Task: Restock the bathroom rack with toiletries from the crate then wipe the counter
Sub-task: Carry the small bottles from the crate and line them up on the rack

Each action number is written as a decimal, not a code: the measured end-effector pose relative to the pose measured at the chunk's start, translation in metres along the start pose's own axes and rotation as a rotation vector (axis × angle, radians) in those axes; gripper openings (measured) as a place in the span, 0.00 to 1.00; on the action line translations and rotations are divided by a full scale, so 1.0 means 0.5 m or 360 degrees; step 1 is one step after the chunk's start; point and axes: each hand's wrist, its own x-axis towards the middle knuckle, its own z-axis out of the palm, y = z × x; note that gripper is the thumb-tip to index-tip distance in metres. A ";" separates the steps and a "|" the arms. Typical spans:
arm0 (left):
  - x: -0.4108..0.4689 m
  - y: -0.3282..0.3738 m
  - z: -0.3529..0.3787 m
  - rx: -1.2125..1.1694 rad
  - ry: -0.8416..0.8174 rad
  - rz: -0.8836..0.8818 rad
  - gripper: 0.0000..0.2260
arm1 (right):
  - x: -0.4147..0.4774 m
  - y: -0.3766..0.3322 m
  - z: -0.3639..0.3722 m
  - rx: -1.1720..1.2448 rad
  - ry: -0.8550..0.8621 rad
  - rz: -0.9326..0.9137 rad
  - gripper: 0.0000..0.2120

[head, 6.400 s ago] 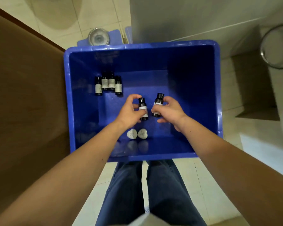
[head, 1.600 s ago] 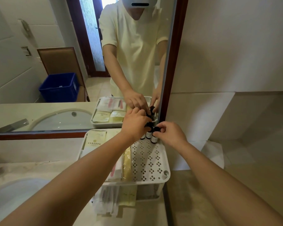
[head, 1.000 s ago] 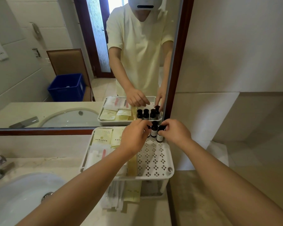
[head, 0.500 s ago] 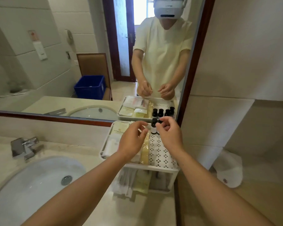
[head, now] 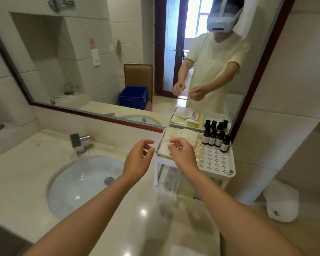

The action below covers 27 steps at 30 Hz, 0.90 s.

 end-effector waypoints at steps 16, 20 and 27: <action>-0.425 -0.168 -0.525 0.0165 0.0539 -0.0422 0.09 | -0.423 -0.150 0.439 -0.0116 -0.0918 -0.0049 0.09; -0.544 -0.195 -0.652 0.0268 0.0720 -0.0532 0.09 | -0.534 -0.190 0.547 -0.0131 -0.1146 -0.0154 0.12; -0.742 -0.231 -0.813 0.0330 0.0966 -0.0712 0.09 | -0.714 -0.238 0.713 -0.0163 -0.1473 -0.0355 0.11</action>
